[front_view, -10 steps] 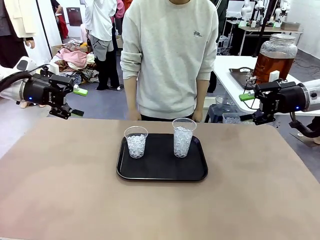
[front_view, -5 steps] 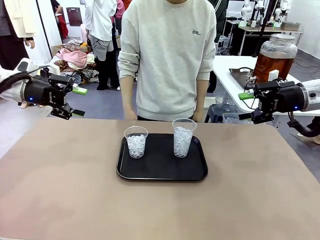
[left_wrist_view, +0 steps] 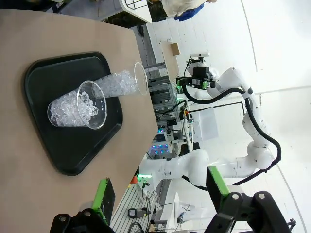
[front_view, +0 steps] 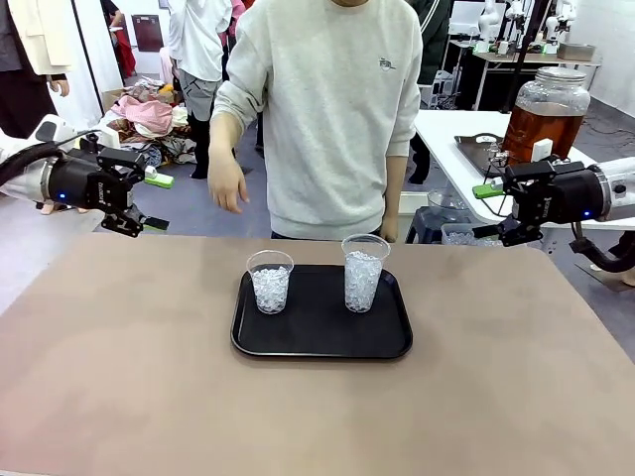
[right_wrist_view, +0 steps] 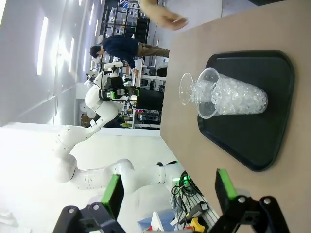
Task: Pour the drink into the iced cup.
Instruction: Pick up the iced cup indicated by the human and present it to them.
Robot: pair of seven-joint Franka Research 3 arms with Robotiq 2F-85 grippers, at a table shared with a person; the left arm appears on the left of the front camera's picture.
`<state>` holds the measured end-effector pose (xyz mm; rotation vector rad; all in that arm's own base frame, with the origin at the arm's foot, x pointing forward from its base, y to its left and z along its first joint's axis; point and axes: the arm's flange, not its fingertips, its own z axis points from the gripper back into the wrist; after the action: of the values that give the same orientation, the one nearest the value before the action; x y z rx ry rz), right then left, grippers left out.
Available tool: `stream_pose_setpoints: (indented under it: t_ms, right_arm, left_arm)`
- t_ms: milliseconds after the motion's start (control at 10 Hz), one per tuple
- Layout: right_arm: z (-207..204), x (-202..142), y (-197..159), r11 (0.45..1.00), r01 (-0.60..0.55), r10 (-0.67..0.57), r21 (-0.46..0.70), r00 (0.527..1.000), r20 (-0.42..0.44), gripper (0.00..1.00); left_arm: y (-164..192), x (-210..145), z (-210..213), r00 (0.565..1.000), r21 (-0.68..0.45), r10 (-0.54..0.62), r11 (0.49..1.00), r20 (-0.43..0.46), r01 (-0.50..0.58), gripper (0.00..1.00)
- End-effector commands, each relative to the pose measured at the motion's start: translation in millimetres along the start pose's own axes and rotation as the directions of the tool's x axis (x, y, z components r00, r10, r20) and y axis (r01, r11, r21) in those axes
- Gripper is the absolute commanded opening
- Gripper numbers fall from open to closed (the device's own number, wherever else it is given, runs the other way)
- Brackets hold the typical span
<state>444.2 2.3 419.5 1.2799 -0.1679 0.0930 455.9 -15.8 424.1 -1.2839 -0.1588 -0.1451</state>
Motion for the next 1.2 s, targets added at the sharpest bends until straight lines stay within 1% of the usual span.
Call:
stream_pose_setpoints:
  t_ms: [0, 1100]
  right_arm:
    - [0.7, -0.5, 0.6, 1.000, 0.000, 0.000, -0.002, 1.000, 0.003, 1.00]
    - [0.7, -0.5, 0.6, 1.000, 0.000, 0.000, -0.002, 1.000, 0.003, 1.00]
  left_arm:
    - [-1.5, -0.6, 0.8, 1.000, 0.003, -0.005, 1.000, 0.007, 0.005, 1.00]
    - [-1.5, -0.6, 0.8, 1.000, 0.003, -0.005, 1.000, 0.007, 0.005, 1.00]
